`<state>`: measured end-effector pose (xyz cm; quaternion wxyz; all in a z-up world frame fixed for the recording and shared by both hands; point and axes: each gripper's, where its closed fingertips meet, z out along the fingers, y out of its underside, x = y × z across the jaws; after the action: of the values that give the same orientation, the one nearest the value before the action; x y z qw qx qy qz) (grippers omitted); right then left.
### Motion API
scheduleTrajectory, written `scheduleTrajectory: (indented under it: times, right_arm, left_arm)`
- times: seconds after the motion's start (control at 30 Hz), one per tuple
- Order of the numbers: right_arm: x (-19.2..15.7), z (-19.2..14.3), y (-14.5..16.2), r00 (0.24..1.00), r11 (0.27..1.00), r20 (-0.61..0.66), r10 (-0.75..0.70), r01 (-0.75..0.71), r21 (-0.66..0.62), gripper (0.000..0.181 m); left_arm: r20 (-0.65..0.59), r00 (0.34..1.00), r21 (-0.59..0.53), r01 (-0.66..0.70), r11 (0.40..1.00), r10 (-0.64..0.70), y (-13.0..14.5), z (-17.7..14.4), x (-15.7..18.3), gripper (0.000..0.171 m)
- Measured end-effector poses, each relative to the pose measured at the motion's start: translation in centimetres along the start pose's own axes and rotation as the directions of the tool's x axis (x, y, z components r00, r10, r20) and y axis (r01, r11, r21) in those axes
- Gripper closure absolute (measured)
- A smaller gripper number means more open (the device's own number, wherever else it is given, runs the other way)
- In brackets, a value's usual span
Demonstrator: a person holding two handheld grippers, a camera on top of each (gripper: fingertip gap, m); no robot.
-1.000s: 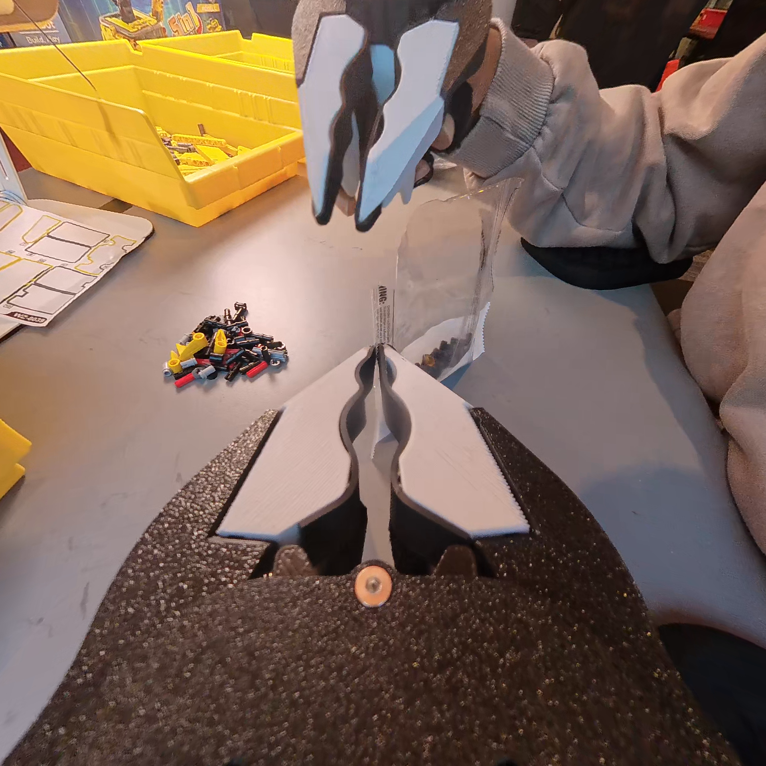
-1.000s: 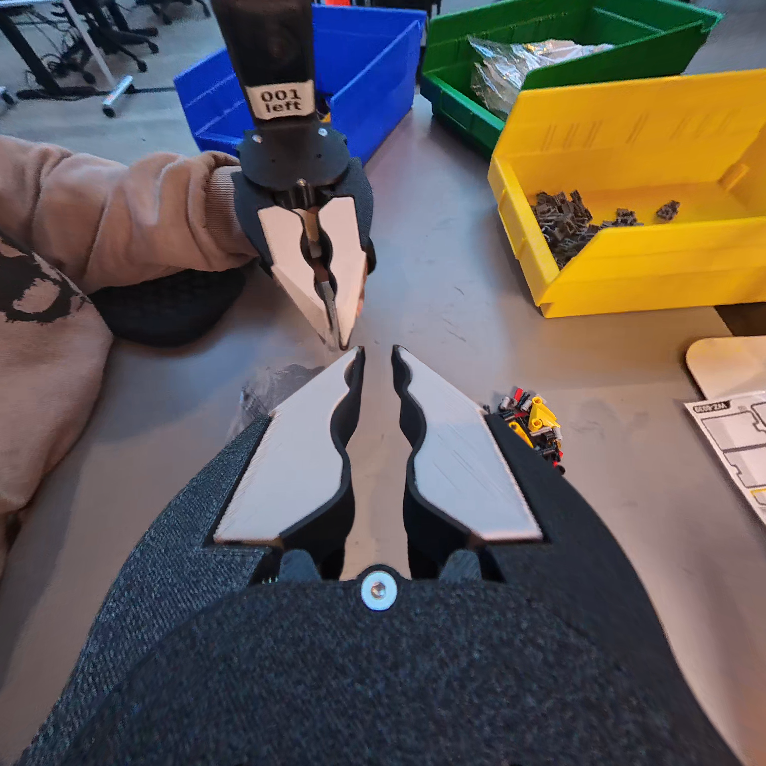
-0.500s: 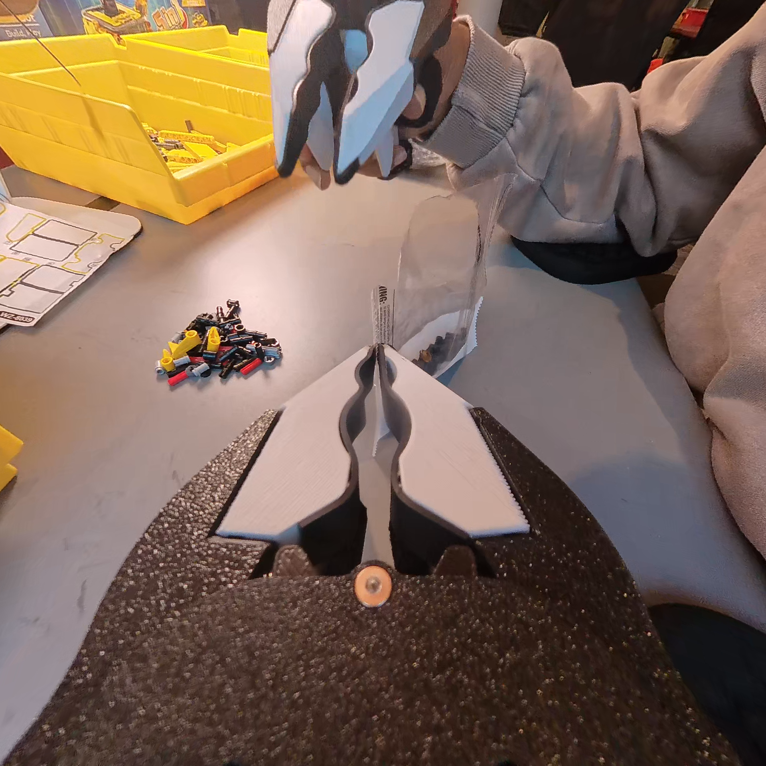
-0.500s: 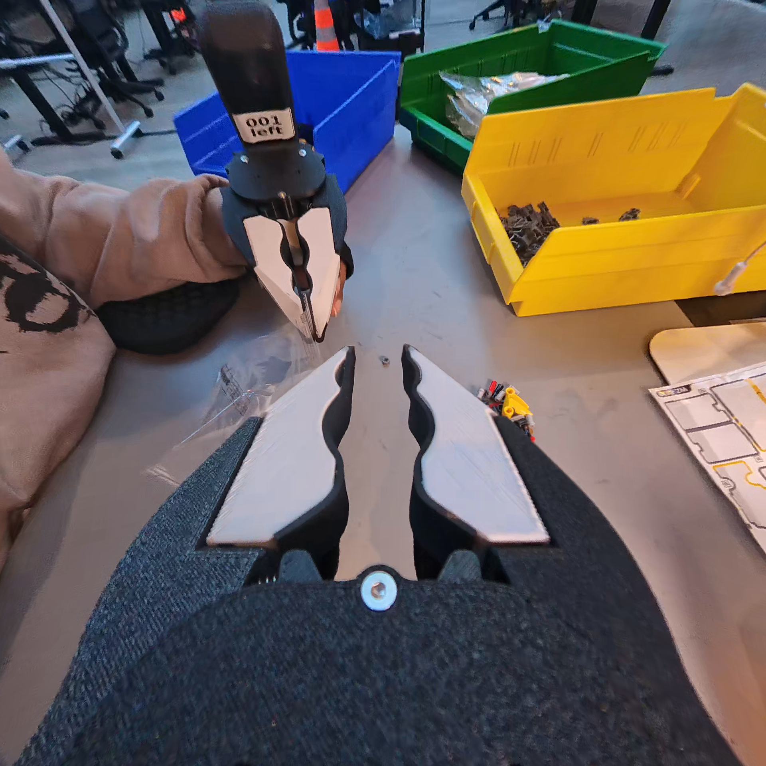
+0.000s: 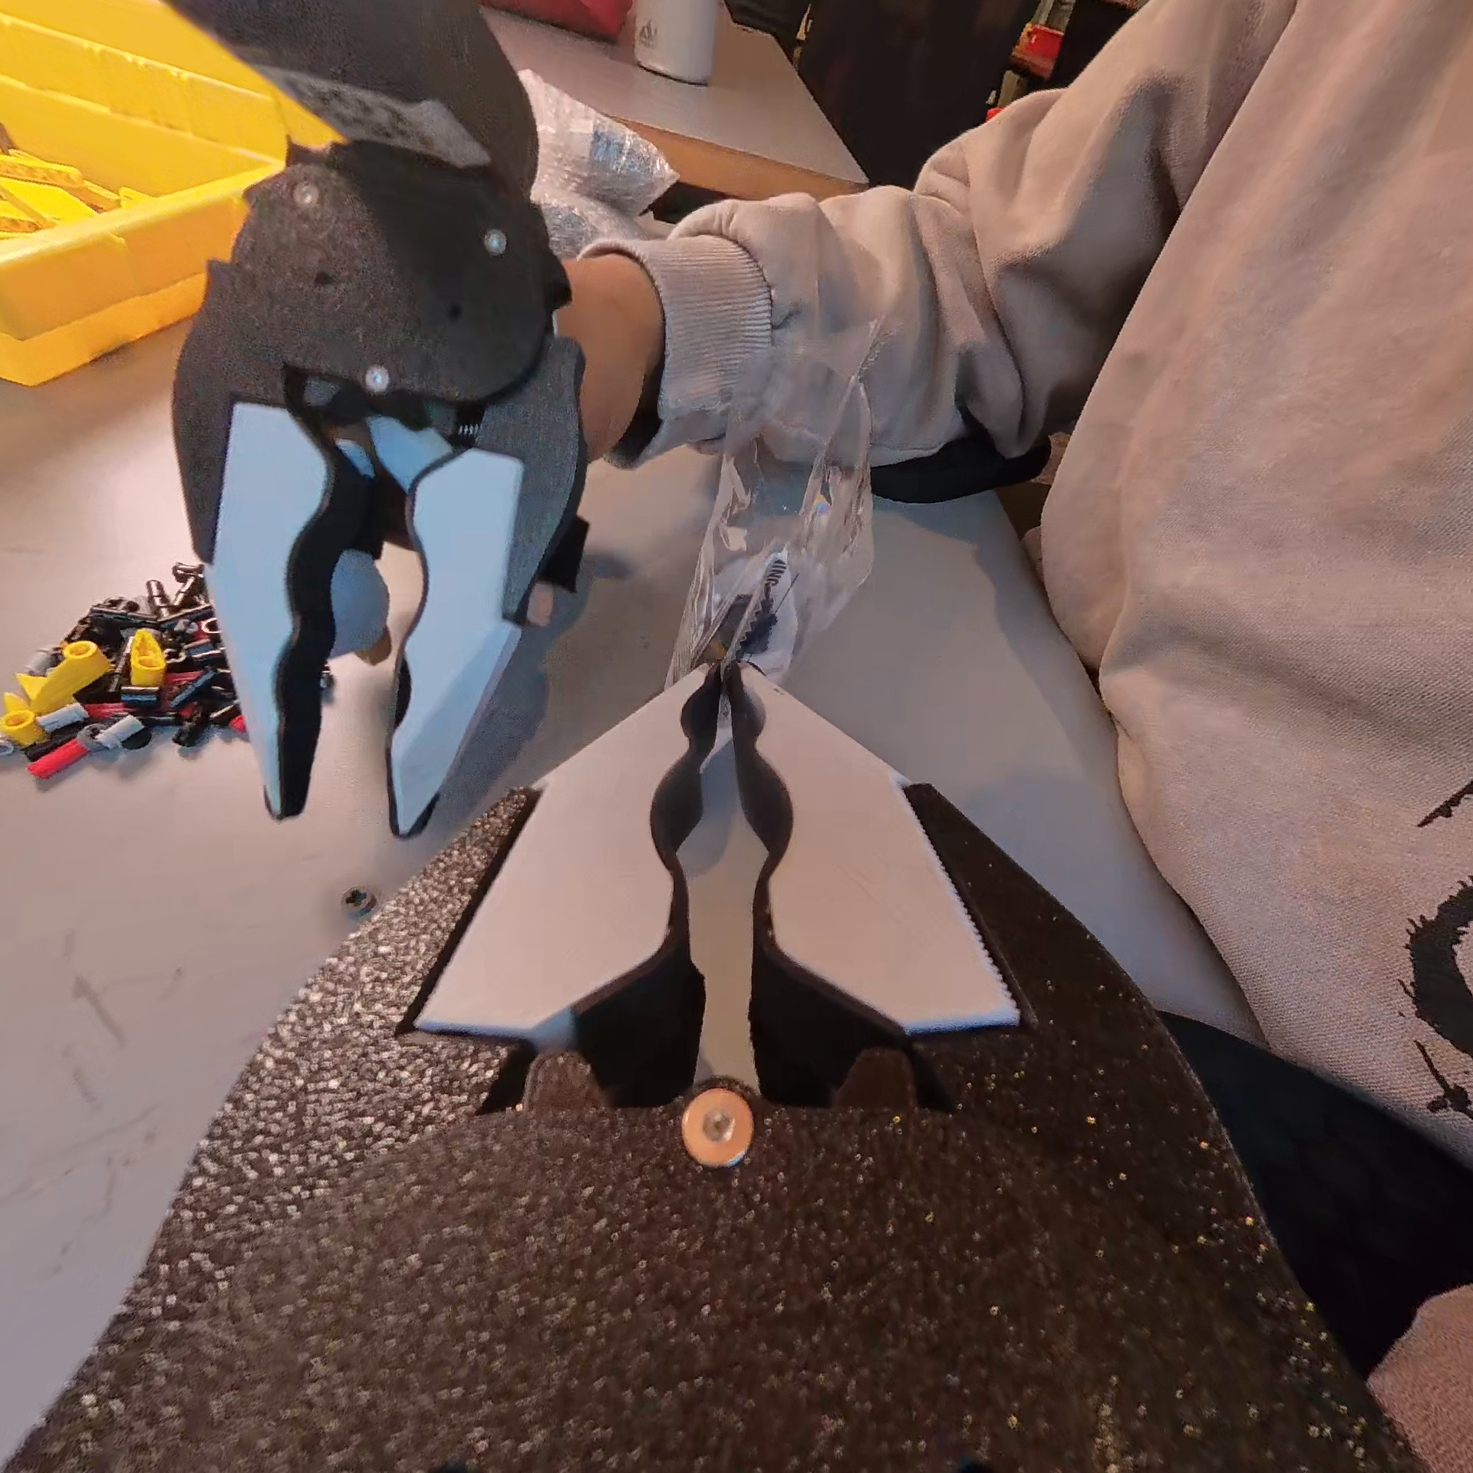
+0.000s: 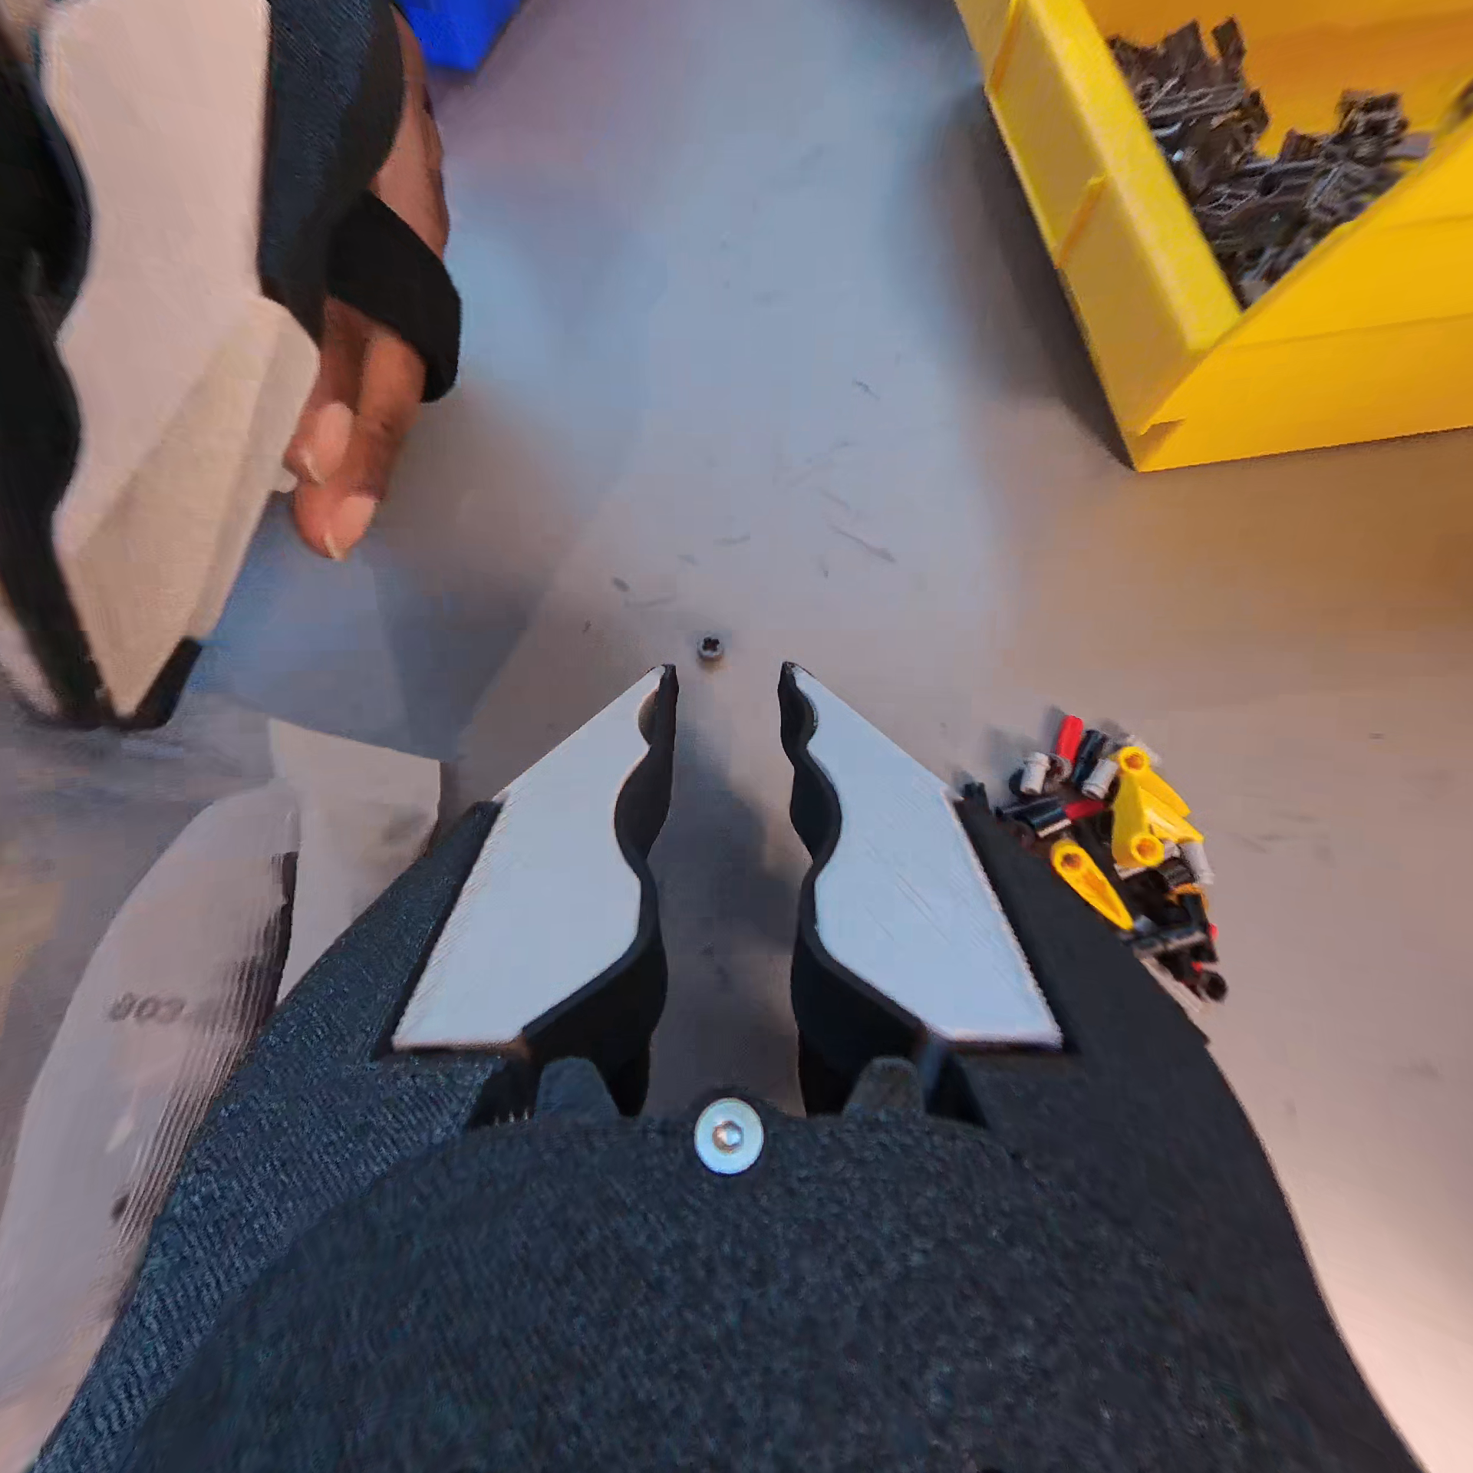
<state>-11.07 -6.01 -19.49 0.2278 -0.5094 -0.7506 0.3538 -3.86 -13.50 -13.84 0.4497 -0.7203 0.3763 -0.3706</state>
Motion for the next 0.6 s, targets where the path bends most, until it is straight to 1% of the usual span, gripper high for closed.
scheduleTrajectory:
  times: [0.07, 0.13, 0.17, 0.23, 0.33, 0.37, 0.4, 0.5, 0.6]
  right_arm:
    - [-0.2, 1.4, 0.1, 1.0, 0.999, 0.01, 0.007, -0.007, -0.04, 0.156]
    - [-0.3, 1.8, -0.1, 1.0, 0.998, 0.018, 0.001, 0.0, -0.068, 0.158]
    - [-0.2, 2.0, 0.0, 1.0, 0.996, 0.006, -0.009, 0.009, -0.089, 0.161]
    - [-0.2, 2.2, 0.3, 0.999, 0.99, -0.008, -0.052, 0.051, -0.129, 0.175]
    - [-0.3, 2.0, 0.4, 0.999, 0.99, 0.004, -0.054, 0.054, -0.127, 0.177]
    - [-0.3, 1.6, 0.3, 0.998, 0.992, 0.008, -0.057, 0.058, -0.11, 0.181]
    - [-0.3, 0.9, -0.2, 0.999, 0.996, 0.02, -0.049, 0.05, -0.07, 0.181]
    - [-0.3, -2.8, -2.5, 0.999, 0.997, 0.047, -0.026, 0.023, 0.071, 0.181]
    - [0.0, -5.7, -3.6, 0.998, 0.988, 0.03, -0.048, 0.043, 0.148, 0.181]
  left_arm:
    - [0.0, 1.0, -0.001, -0.001, 1.0, 0.001, 0.0, 0.1, 0.0, 0.171]
    - [0.005, 1.0, -0.003, -0.004, 1.0, 0.004, 0.0, 0.0, 0.0, 0.171]
    - [0.008, 1.0, -0.002, -0.004, 1.0, 0.004, 0.0, 0.0, -0.1, 0.171]
    - [0.013, 1.0, 0.002, -0.001, 1.0, 0.001, -0.1, 0.0, -0.2, 0.171]
    - [0.045, 0.999, 0.006, -0.005, 1.0, 0.005, -0.1, -0.1, -0.7, 0.171]
    - [0.062, 0.998, 0.007, -0.009, 1.0, 0.009, -0.2, -0.1, -1.0, 0.171]
    - [0.08, 0.997, 0.008, -0.013, 1.0, 0.013, -0.3, -0.1, -1.2, 0.171]
    - [0.104, 0.994, 0.011, -0.016, 1.0, 0.015, -0.3, -0.2, -1.6, 0.171]
    - [0.097, 0.995, 0.02, -0.01, 1.0, 0.008, -0.4, -0.1, -1.6, 0.171]
